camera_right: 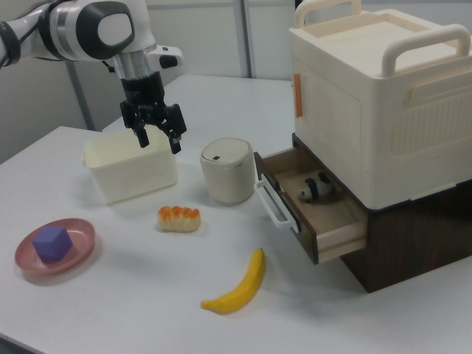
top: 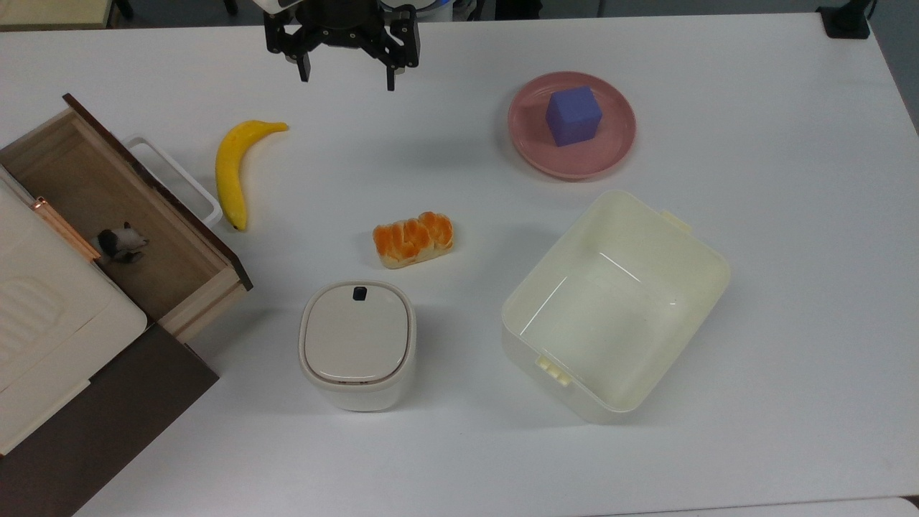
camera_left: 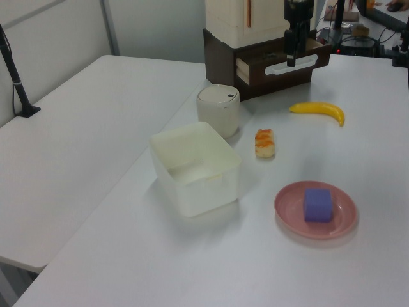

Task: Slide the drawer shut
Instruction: 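Move the gripper from rest toward the open brown drawer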

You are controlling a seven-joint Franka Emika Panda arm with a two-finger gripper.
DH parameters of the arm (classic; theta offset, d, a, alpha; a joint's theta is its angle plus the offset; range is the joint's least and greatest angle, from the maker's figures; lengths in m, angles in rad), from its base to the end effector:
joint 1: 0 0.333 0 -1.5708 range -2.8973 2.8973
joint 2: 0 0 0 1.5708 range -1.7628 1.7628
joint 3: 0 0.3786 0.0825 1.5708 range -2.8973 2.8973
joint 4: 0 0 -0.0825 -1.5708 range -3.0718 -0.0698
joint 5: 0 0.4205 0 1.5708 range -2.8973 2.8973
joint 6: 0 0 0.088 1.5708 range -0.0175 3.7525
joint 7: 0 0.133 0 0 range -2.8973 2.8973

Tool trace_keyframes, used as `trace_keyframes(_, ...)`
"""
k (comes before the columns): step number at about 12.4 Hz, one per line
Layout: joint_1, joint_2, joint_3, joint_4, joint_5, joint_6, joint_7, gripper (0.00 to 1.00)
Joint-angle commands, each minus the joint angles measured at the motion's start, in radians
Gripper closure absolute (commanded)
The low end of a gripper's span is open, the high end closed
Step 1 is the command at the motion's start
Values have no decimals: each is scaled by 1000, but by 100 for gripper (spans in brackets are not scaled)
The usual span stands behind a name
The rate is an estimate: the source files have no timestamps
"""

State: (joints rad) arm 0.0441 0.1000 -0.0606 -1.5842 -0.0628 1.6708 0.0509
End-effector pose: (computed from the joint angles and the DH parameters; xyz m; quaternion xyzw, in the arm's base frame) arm 0.6330 -0.0164 0.6021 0.9989 -0.0302 -0.0060 0.0343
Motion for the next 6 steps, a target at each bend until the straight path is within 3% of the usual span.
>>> trace_keyframes(1,16,-13,-11,-8,3,-6,8,0)
trace_keyframes(6,14,-10,-11,-5,-2,3,4,0)
